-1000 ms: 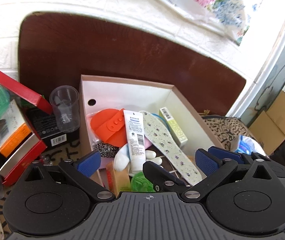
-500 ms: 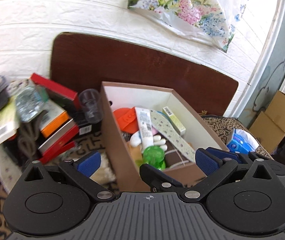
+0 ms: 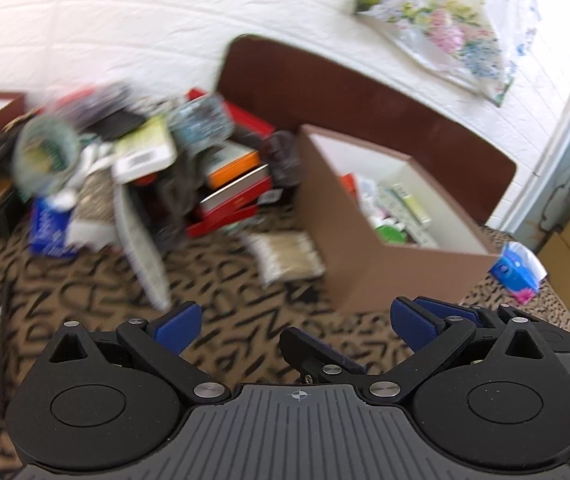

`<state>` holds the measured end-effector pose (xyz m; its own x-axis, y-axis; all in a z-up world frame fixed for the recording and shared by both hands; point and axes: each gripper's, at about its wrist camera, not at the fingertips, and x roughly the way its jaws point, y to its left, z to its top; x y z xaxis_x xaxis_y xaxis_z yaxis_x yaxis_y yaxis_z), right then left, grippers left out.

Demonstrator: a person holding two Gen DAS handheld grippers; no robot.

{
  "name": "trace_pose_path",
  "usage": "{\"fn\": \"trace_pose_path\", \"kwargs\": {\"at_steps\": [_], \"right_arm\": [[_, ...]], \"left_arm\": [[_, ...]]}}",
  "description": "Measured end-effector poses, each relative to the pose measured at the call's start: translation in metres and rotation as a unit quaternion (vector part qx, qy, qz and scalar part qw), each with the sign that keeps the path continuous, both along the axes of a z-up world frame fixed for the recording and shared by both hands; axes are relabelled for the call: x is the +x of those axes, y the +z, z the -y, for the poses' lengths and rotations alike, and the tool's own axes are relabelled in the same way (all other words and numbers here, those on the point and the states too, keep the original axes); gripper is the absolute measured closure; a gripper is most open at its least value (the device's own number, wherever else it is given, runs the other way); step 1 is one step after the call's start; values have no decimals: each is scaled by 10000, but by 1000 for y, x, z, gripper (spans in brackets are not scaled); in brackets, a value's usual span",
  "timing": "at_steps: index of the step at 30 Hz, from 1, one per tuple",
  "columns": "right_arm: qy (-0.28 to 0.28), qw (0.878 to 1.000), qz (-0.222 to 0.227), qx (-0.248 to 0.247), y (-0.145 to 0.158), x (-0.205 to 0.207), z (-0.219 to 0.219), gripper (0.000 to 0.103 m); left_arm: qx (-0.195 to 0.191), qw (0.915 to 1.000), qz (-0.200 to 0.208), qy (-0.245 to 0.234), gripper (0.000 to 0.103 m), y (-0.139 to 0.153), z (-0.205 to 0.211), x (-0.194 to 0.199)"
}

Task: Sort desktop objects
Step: 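Move both tools back toward the black marker on the cloth, then close the left tool on the black marker while the right tool closes on it too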

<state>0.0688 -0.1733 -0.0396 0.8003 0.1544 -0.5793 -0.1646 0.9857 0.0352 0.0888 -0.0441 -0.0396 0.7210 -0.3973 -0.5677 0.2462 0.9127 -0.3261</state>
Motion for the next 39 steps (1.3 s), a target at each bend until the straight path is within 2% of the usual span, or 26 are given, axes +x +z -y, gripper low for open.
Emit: {"fn": "trace_pose_path", "kwargs": {"at_steps": [10,21,30,33,39], "right_arm": [[522,9977,-375,215,-25,-18,-54,0],[1025,9929,-522,317,-41,-23,-112,0],[1165,9908,-676,116,-55,-18,-151,0],[1227,9894,-769,118,-64,-13,-158,0],[1296,9864,-1007,63,-81,-5,-171,0]], "left_arm": [[151,9989,-191,389,0,-21,-54,-36],[217,9946,-480,899,0,-37,-116,-55],[194,9917,-714,1052,0,-55,-152,-49],[256,9872,-888,1297,0,-66,-167,-43],[189,9842,-1066,1403,0,-82,-191,-32]]}}
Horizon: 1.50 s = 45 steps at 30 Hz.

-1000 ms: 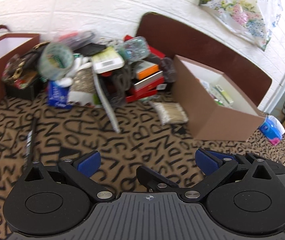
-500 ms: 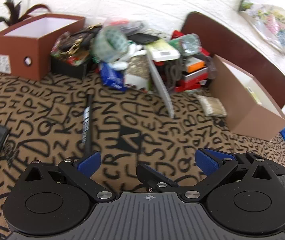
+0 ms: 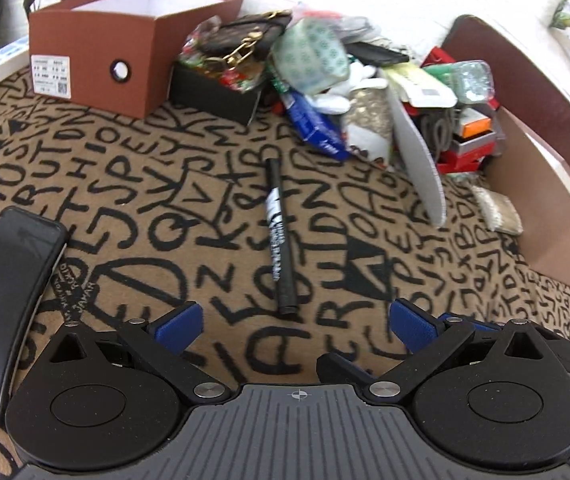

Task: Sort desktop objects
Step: 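Close the left tool on the black marker while the right tool closes on it too, then lift the black marker with both tools and carry it toward the box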

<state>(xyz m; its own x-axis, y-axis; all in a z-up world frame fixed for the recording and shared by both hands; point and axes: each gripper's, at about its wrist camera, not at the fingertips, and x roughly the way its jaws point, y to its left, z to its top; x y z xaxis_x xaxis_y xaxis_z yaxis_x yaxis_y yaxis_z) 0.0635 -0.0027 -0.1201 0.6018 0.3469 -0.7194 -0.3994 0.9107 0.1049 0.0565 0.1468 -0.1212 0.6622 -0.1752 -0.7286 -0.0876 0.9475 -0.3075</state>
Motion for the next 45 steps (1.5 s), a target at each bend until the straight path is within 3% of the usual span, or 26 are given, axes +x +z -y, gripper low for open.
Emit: {"fn": "trace_pose_path", "kwargs": {"at_steps": [5,12,23,32,35,38,40,45], "right_arm": [[115,9998,-44,-137,-8,7,-14,0],[332,9984,177,-420,-16,15,-38,3],[441,9969,415,-511,-14,30,-62,18],[587,9961,463,-463,-12,30,-68,38],[653,9957,484,-453,-11,29,-69,52],[689,9952,497,-488,-11,28,-71,61],[666,9951,514,-511,-11,28,-71,74],[655,9959,435,-446,-11,30,-67,80]], "left_arm": [[-142,9997,-60,-162,6,-8,-8,12],[-47,9989,-36,-463,15,-11,-16,33],[-165,9984,-57,-538,25,-11,-29,49],[-218,9987,-82,-463,41,-13,-37,54],[-245,9987,-87,-443,45,-14,-39,53],[-355,9982,-120,-465,58,-14,-41,53],[-415,9978,-145,-492,67,-15,-40,53],[-451,9981,-84,-417,55,-15,-38,53]]}}
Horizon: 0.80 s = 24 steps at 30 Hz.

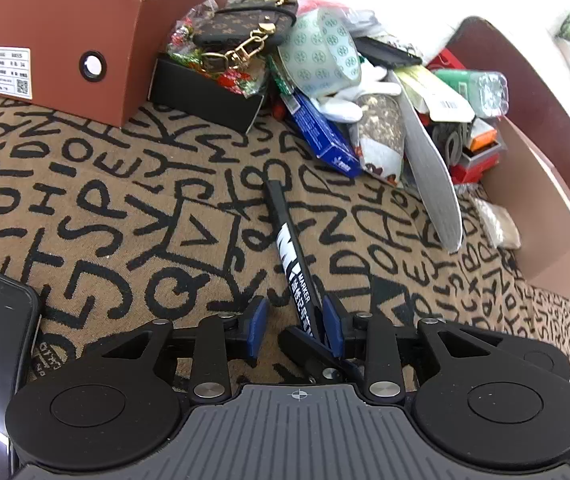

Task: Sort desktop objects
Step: 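Lift the black marker with both tools and carry it toward the box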

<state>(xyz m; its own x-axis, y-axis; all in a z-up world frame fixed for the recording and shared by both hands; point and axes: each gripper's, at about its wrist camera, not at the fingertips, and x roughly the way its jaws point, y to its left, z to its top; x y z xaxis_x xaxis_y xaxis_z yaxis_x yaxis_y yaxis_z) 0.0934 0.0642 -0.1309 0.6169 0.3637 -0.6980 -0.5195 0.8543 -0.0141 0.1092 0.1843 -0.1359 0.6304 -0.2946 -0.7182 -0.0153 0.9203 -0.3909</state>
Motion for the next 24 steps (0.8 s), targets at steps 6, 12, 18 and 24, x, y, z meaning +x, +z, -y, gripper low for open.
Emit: {"fn": "trace_pose_path", "kwargs": {"at_steps": [6,12,18,24], "right_arm": [[-28,10000,-19,21,-1,-2,3,83],[-22,10000,-47,56,-1,-3,6,85],[-51,9999,-102,70,0,-7,12,86],[-138,9997,-181,-19,1,-19,33,86]], "left_arm": [[-67,10000,-62,-28,71,-1,0,0],[-93,9999,-77,-17,72,-2,1,-1],[-148,9998,-100,-63,87,-2,10,-6],[-404,9987,-159,-268,84,-5,30,-13]]}}
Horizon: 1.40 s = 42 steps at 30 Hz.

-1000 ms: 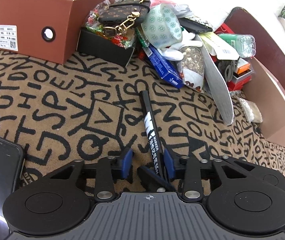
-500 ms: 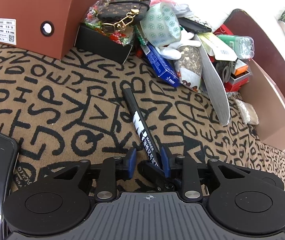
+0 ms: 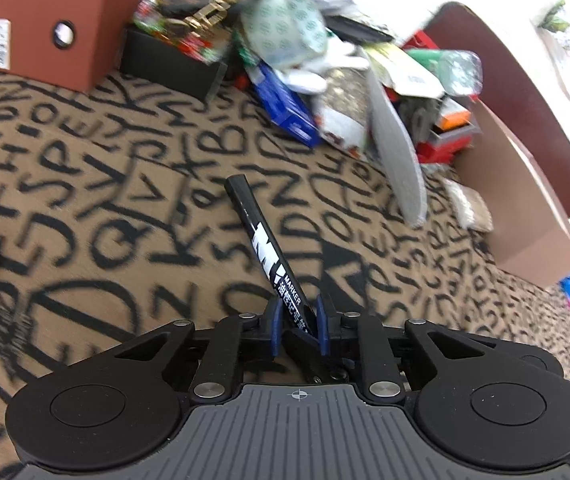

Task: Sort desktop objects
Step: 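Lift the black marker with both tools and carry it toward the box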

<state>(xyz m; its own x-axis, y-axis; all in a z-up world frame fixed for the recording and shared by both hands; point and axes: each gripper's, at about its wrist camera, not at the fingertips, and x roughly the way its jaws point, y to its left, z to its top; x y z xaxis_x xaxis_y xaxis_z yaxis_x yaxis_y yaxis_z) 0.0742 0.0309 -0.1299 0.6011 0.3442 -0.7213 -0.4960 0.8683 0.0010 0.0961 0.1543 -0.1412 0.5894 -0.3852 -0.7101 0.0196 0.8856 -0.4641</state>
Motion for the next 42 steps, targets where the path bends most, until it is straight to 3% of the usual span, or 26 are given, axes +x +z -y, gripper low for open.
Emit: {"fn": "trace_pose_path", "kwargs": {"at_steps": [3,5,6,9,11,13,14,19,21,24,27,29,30,31,33,36,42], "right_arm": [[-101,9999,-60,-18,3,-11,21,86],[-220,9997,-112,-30,3,-19,37,86],[-278,9995,-159,-29,3,-23,44,86],[-356,9991,-214,-47,3,-29,58,86],[-362,9990,-253,-29,4,-29,61,84],[-413,9989,-204,-38,5,-28,60,64],[-428,9989,-165,-50,4,-27,59,62],[-427,9990,-109,-31,1,-17,50,61],[-471,9989,-87,0,0,-14,49,63],[-493,9987,-90,-4,0,-12,50,77],[-523,9985,-164,40,0,-12,58,79],[-567,9982,-200,44,0,-12,63,79],[-581,9980,-225,57,0,-12,64,79],[-562,9981,-249,45,-1,-11,65,79],[-591,9980,-237,53,-2,-9,65,79],[-534,9984,-199,57,-4,-8,64,78],[-463,9981,-309,268,-1,-10,79,86]], "left_arm": [[-117,9998,-73,-117,72,-3,16,6],[22,9998,0,-218,62,-2,30,9],[65,9996,9,-274,62,-1,36,10],[130,9986,-11,-514,84,-1,48,8],[237,9981,12,-571,84,0,53,6],[233,9979,-22,-601,85,1,54,5],[243,9978,-32,-615,85,1,54,5],[252,9979,-87,-592,85,1,53,4],[294,9977,-93,-605,85,1,55,4],[368,9974,-90,-612,86,3,59,3],[341,9972,-115,-652,85,2,64,4],[338,9971,-119,-668,79,2,69,4],[359,9971,-117,-662,69,1,72,4],[400,9970,-106,-655,69,1,74,4],[416,9971,-112,-622,69,1,74,6],[375,9978,-168,-516,84,1,73,6],[416,9980,-130,-460,86,7,86,2]]}}
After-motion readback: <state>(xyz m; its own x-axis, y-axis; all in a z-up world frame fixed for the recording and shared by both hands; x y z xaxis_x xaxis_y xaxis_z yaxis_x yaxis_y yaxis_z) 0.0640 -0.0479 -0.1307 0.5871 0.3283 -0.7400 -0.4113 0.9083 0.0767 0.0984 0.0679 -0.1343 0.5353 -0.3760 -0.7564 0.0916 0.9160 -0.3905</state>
